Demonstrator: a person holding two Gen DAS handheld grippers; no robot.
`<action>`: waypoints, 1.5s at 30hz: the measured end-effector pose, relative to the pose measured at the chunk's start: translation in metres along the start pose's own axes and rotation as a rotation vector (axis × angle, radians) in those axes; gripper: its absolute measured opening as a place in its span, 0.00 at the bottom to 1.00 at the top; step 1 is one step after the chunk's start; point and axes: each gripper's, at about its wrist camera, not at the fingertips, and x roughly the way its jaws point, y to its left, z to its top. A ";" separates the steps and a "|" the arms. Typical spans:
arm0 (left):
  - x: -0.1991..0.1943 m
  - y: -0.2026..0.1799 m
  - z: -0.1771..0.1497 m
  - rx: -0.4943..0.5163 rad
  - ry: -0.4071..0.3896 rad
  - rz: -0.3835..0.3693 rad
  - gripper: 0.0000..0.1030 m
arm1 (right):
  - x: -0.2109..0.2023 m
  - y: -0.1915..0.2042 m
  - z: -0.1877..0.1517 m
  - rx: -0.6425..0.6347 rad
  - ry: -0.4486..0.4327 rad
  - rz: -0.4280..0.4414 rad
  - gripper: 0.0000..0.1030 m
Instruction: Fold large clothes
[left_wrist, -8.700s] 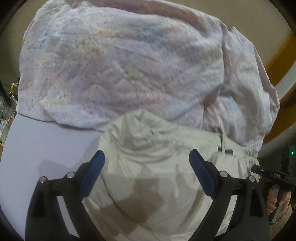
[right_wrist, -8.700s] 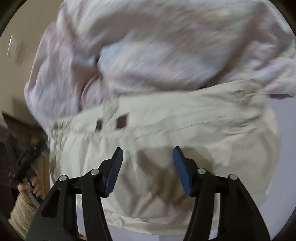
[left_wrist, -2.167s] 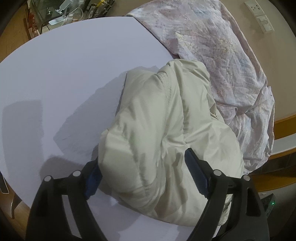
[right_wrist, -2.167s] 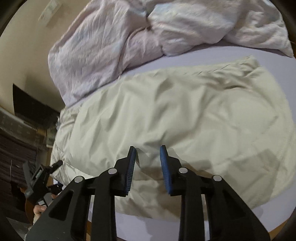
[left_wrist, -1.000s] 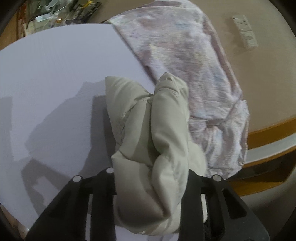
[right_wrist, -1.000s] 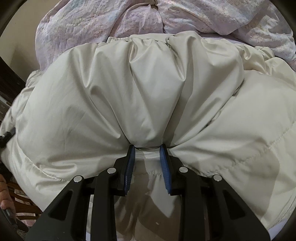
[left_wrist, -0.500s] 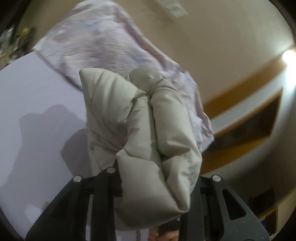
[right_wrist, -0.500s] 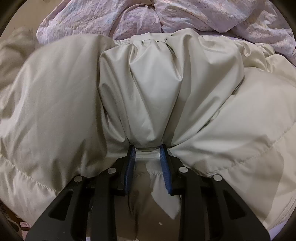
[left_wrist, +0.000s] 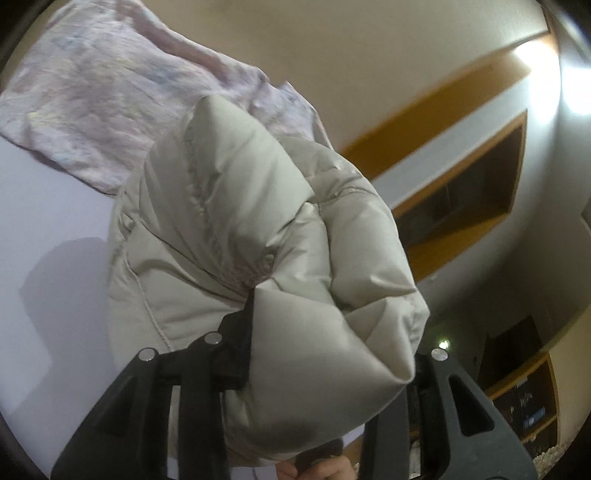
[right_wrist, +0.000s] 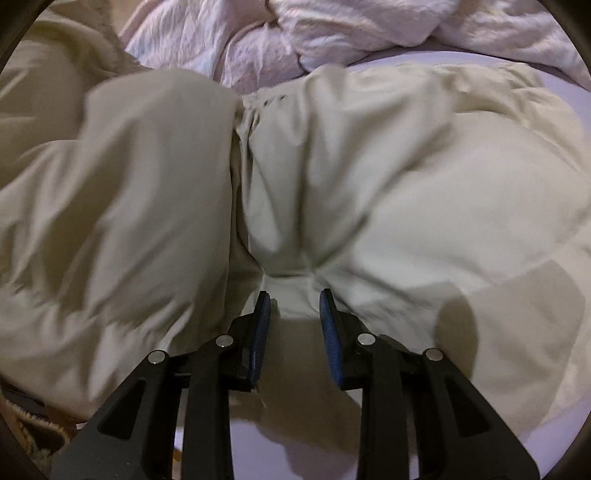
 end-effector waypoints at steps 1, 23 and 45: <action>0.008 -0.006 -0.002 0.007 0.014 -0.009 0.34 | -0.010 -0.008 -0.003 0.009 -0.013 0.012 0.29; 0.160 -0.101 -0.068 0.152 0.422 -0.099 0.83 | -0.092 -0.117 -0.038 0.207 -0.128 -0.025 0.29; 0.076 -0.033 -0.016 0.164 0.234 0.340 0.91 | -0.081 -0.122 -0.025 0.235 -0.111 -0.011 0.29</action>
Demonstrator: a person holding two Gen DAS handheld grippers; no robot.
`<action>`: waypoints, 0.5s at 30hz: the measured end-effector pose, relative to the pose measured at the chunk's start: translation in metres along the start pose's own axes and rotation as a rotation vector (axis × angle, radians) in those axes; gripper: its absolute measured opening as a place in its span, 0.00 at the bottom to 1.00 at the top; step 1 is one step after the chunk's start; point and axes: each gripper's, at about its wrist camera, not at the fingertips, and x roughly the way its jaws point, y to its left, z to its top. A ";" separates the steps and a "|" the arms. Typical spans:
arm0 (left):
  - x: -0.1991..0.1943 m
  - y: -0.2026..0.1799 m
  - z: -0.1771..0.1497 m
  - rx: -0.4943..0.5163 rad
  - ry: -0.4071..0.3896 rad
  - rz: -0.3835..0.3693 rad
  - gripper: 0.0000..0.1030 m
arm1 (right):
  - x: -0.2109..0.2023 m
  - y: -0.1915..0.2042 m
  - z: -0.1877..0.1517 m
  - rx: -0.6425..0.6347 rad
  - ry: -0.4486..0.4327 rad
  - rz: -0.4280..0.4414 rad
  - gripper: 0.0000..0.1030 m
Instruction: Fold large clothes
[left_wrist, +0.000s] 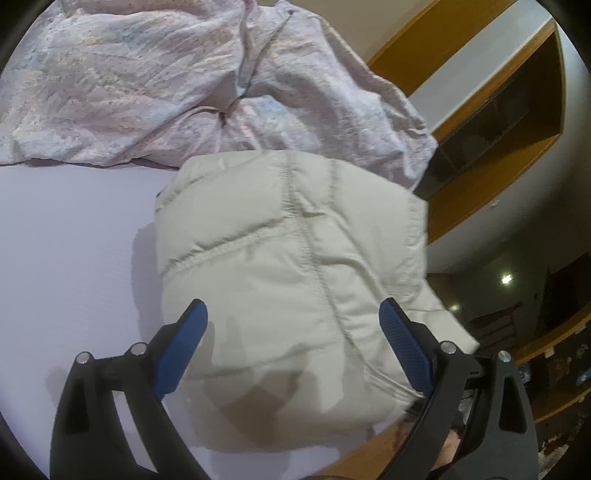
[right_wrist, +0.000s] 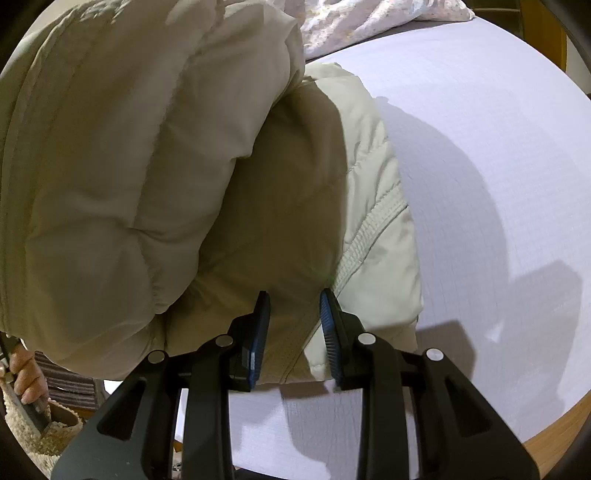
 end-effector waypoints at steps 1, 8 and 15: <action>0.004 0.002 0.002 0.005 0.001 0.022 0.91 | -0.001 0.000 0.000 0.001 0.000 0.000 0.29; 0.029 0.006 0.001 0.021 0.053 0.084 0.90 | -0.011 -0.002 0.000 0.005 -0.003 -0.003 0.29; 0.051 0.002 -0.009 0.022 0.099 0.067 0.90 | -0.050 -0.028 0.005 0.062 -0.104 -0.134 0.29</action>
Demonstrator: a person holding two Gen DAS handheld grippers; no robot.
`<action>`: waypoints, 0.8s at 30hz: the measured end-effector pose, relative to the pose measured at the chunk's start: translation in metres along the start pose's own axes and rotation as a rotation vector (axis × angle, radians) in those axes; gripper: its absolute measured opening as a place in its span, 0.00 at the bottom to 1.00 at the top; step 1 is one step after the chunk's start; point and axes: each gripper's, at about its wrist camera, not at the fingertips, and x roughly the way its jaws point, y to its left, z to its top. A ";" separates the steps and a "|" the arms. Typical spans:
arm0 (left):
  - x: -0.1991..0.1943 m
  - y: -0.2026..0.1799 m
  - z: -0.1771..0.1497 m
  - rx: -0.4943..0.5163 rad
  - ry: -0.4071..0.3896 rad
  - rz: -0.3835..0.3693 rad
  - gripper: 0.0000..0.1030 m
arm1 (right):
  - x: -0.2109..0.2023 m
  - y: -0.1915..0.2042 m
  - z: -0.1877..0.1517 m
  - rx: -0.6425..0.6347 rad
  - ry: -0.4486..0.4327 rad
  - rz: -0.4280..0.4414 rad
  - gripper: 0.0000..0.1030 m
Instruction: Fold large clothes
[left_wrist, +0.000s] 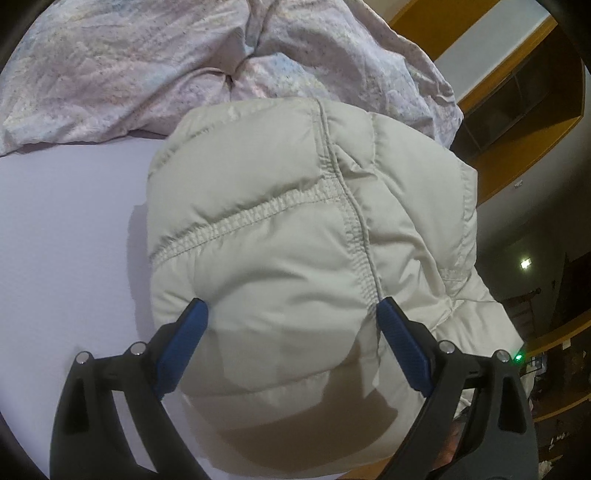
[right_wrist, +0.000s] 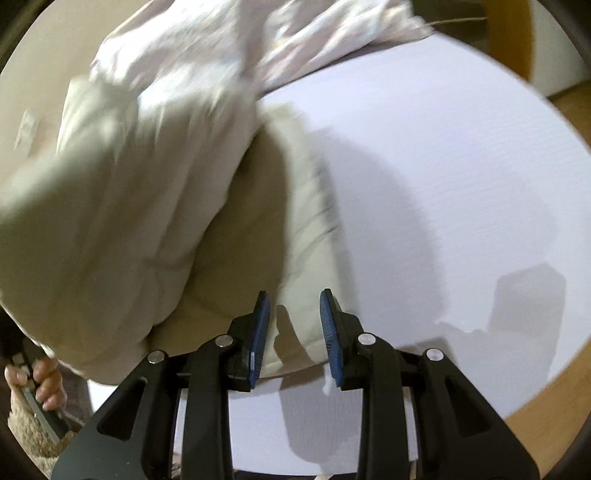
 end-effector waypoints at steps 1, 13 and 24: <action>0.003 -0.003 -0.001 0.010 0.006 0.004 0.90 | -0.011 -0.009 0.006 0.024 -0.031 -0.024 0.29; 0.031 -0.037 -0.007 0.098 0.038 0.051 0.92 | -0.099 0.059 0.082 -0.115 -0.195 0.188 0.29; 0.033 -0.041 -0.010 0.120 0.047 0.065 0.92 | -0.027 0.155 0.086 -0.331 -0.050 0.148 0.29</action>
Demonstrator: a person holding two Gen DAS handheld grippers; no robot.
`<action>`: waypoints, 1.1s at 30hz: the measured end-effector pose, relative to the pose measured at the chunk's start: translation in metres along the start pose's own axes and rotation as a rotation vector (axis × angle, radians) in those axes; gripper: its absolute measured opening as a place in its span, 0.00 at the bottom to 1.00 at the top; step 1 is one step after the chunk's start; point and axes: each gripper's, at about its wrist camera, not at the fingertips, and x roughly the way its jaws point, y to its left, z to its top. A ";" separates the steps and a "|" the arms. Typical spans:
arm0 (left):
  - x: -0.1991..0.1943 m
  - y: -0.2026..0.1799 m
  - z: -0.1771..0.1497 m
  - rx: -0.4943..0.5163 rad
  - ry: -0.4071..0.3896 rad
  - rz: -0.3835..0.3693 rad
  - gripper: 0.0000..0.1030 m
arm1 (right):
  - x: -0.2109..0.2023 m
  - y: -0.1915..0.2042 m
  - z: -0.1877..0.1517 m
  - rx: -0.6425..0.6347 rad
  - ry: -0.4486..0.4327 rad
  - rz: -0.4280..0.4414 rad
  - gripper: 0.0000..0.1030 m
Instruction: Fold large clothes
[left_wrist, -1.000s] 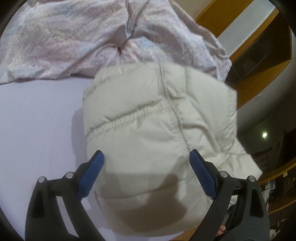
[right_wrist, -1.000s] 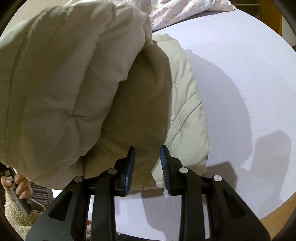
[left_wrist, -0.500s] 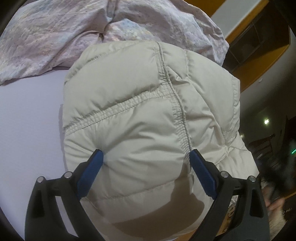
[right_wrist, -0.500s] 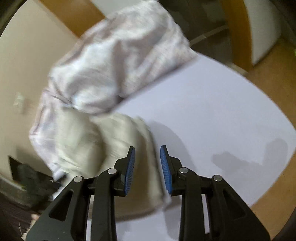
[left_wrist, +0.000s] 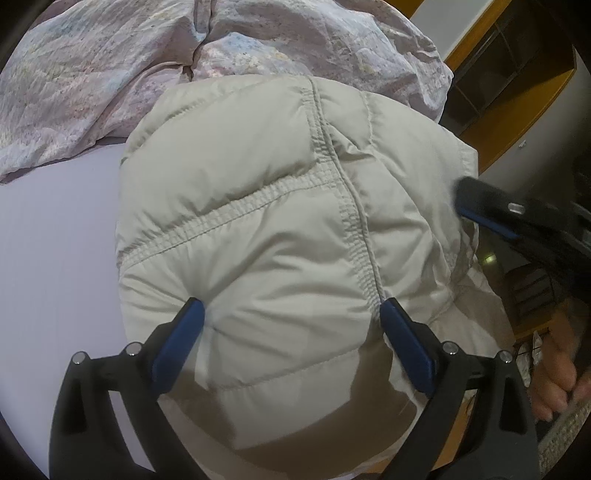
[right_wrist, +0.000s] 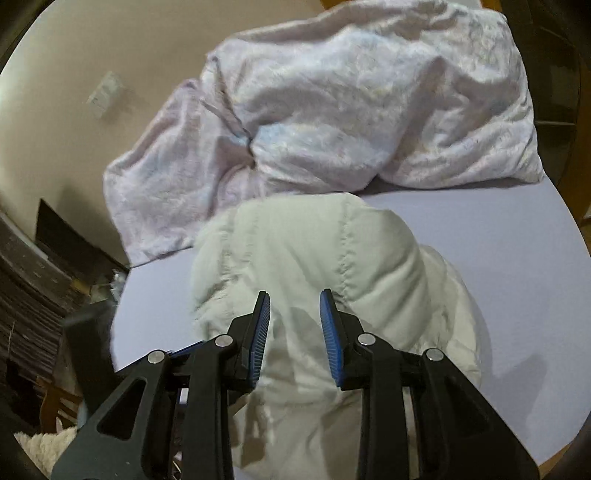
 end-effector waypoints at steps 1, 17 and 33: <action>0.000 0.000 0.000 0.003 -0.001 0.000 0.92 | 0.005 -0.004 0.001 0.010 0.006 -0.007 0.29; 0.000 -0.007 0.003 0.037 0.003 -0.008 0.92 | 0.041 -0.050 -0.009 0.095 0.071 -0.110 0.02; -0.015 0.001 0.046 0.023 -0.082 0.090 0.89 | 0.060 -0.078 -0.033 0.109 0.103 -0.164 0.01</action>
